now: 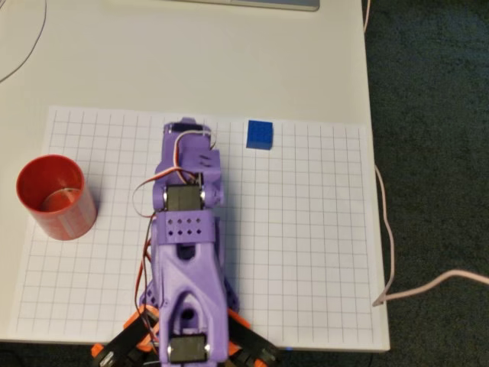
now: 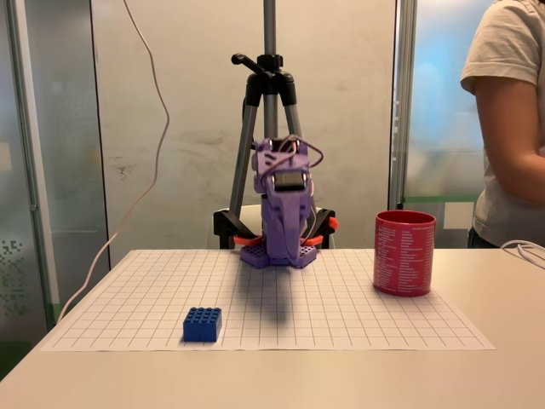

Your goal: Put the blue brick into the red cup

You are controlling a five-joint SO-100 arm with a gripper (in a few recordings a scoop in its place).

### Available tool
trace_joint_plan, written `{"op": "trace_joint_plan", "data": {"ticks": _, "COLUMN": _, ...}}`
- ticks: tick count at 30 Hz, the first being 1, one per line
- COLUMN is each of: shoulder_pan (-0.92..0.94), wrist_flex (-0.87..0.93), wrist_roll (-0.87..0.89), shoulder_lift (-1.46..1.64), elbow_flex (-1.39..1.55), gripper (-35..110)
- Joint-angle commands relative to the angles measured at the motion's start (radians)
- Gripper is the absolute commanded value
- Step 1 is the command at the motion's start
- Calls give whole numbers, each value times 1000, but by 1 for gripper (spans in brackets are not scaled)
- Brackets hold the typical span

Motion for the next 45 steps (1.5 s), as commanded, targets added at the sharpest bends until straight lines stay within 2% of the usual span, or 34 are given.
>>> {"op": "trace_joint_plan", "data": {"ticks": 1, "shoulder_pan": 55, "wrist_flex": 48, "wrist_roll": -14, "shoulder_lift": -28, "elbow_flex": -272, "gripper": 0}}
{"op": "trace_joint_plan", "data": {"ticks": 5, "shoulder_pan": 121, "wrist_flex": 130, "wrist_roll": -74, "shoulder_lift": -155, "elbow_flex": -472, "gripper": 0}}
{"op": "trace_joint_plan", "data": {"ticks": 15, "shoulder_pan": 258, "wrist_flex": 551, "wrist_roll": -230, "shoulder_lift": -808, "elbow_flex": -1220, "gripper": 0}}
{"op": "trace_joint_plan", "data": {"ticks": 18, "shoulder_pan": 322, "wrist_flex": 581, "wrist_roll": -264, "shoulder_lift": -983, "elbow_flex": -1336, "gripper": 0}}
{"op": "trace_joint_plan", "data": {"ticks": 24, "shoulder_pan": 374, "wrist_flex": 523, "wrist_roll": -305, "shoulder_lift": -1235, "elbow_flex": -1298, "gripper": 0}}
{"op": "trace_joint_plan", "data": {"ticks": 34, "shoulder_pan": 425, "wrist_flex": 537, "wrist_roll": -129, "shoulder_lift": -1460, "elbow_flex": -1262, "gripper": 0}}
{"op": "trace_joint_plan", "data": {"ticks": 40, "shoulder_pan": 414, "wrist_flex": 540, "wrist_roll": -239, "shoulder_lift": -1542, "elbow_flex": -1246, "gripper": 0}}
{"op": "trace_joint_plan", "data": {"ticks": 45, "shoulder_pan": 393, "wrist_flex": 558, "wrist_roll": -267, "shoulder_lift": -1575, "elbow_flex": -1241, "gripper": 0}}
